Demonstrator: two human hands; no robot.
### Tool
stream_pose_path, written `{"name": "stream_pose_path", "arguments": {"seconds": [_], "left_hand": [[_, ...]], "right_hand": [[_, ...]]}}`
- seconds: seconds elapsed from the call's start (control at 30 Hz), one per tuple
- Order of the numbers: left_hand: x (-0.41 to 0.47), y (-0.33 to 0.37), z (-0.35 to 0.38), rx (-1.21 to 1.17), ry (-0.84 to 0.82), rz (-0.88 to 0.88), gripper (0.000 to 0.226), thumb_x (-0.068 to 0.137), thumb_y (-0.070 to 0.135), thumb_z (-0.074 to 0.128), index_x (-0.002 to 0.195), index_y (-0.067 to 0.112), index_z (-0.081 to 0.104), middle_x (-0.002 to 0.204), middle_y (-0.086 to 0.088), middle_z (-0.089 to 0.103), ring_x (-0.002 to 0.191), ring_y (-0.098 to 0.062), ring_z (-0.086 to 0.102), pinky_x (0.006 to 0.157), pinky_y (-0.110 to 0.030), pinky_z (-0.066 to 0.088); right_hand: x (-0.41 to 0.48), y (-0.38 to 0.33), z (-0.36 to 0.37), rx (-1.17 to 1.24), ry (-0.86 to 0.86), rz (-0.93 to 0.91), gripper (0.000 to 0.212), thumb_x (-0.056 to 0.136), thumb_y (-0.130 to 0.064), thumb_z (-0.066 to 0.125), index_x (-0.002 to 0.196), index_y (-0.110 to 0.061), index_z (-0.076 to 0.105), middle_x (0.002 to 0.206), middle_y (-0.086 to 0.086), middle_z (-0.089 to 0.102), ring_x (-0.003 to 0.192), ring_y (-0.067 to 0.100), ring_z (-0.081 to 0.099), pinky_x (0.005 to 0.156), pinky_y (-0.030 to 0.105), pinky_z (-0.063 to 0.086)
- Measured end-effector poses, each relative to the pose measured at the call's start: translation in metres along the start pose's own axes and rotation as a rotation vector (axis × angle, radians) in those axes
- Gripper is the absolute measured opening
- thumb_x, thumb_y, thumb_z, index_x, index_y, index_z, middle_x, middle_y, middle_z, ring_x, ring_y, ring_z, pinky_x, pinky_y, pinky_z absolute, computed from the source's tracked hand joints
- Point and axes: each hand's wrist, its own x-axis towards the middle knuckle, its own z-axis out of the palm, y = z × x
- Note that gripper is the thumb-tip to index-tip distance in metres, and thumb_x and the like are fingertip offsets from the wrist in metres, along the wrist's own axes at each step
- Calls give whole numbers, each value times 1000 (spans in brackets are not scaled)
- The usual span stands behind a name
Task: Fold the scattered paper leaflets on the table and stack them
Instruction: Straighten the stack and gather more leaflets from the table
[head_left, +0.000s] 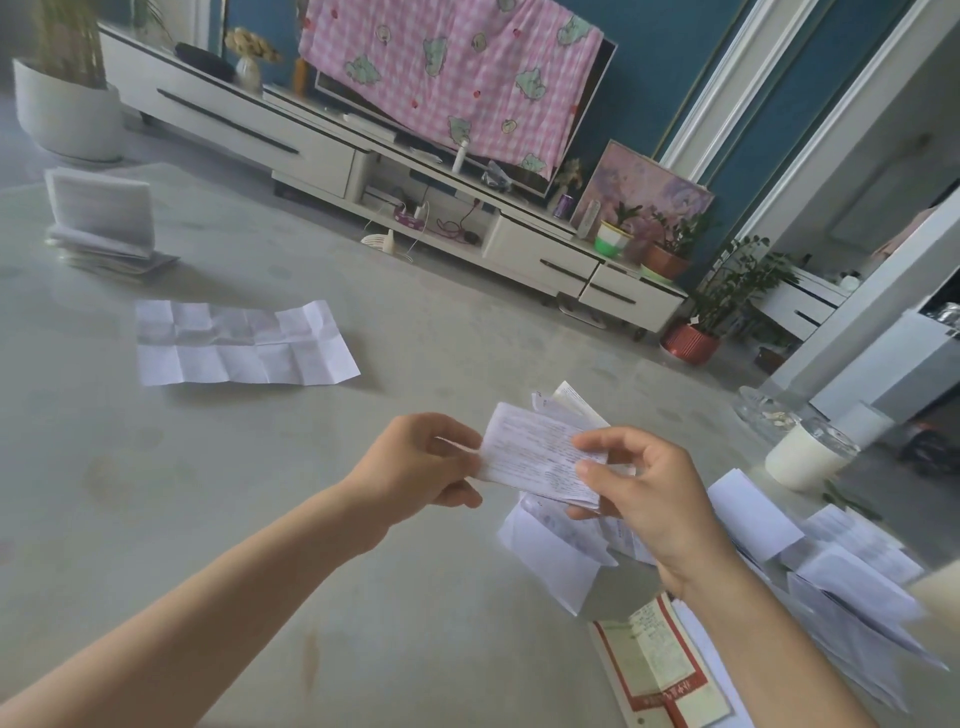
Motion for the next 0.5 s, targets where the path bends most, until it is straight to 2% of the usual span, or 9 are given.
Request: {"name": "stream_pose_path", "arguments": {"seconds": [0.07,0.13,0.17,0.23,0.3,0.4,0.5], "left_hand": [[1,-4,3,4,7,-25,9,88,1,56,88,9,61,71,-3,70,51,-11,63,54,-17,51],[1,-7,6,13,5,-39,9,90,5,55,87,10,62,73,-2,71,52,-13,63,55,-18,51],[1,-8,8,25,5,-44,10,90,7,53,86,10,62,74,-1,71,52,-13,62,55,-18,51],[1,-10,10,85,5,-39,12,91,9,51,86,12,62,76,0,71,55,-12,61,54,-17,49],[-1,-11,13,159,5,-19,15,92,8,50,85,14,62,78,1,70,57,-11,59,54,-17,47],[-2,-12,14,232,6,9,18,91,6,48,83,16,61,80,1,69,60,-11,58,54,-17,45],[-1,-13,12,275,8,23,20,90,5,47,82,18,60,82,1,69,63,-12,59,57,-20,45]], "right_hand": [[-2,5,-9,-175,7,30,18,84,6,59,87,-10,65,86,4,55,45,9,55,46,23,51],[-4,15,-14,-407,-26,61,15,85,-1,61,88,-15,62,80,2,54,39,10,53,49,23,51],[-6,20,-13,-516,-51,71,12,85,-6,61,89,-18,59,76,0,54,43,12,57,52,24,50],[-9,31,-10,-752,-120,82,12,86,-20,61,93,-23,51,78,-5,55,66,16,62,62,27,48],[-11,37,-6,-1001,-195,70,15,89,-31,54,96,-26,42,85,-9,52,85,17,55,69,29,42],[-14,37,0,-1143,-227,51,15,90,-34,47,95,-22,41,101,-4,47,91,18,50,69,29,36],[-13,37,4,-1155,-232,73,18,89,-35,48,96,-19,48,108,1,43,93,22,55,68,29,39]]}}
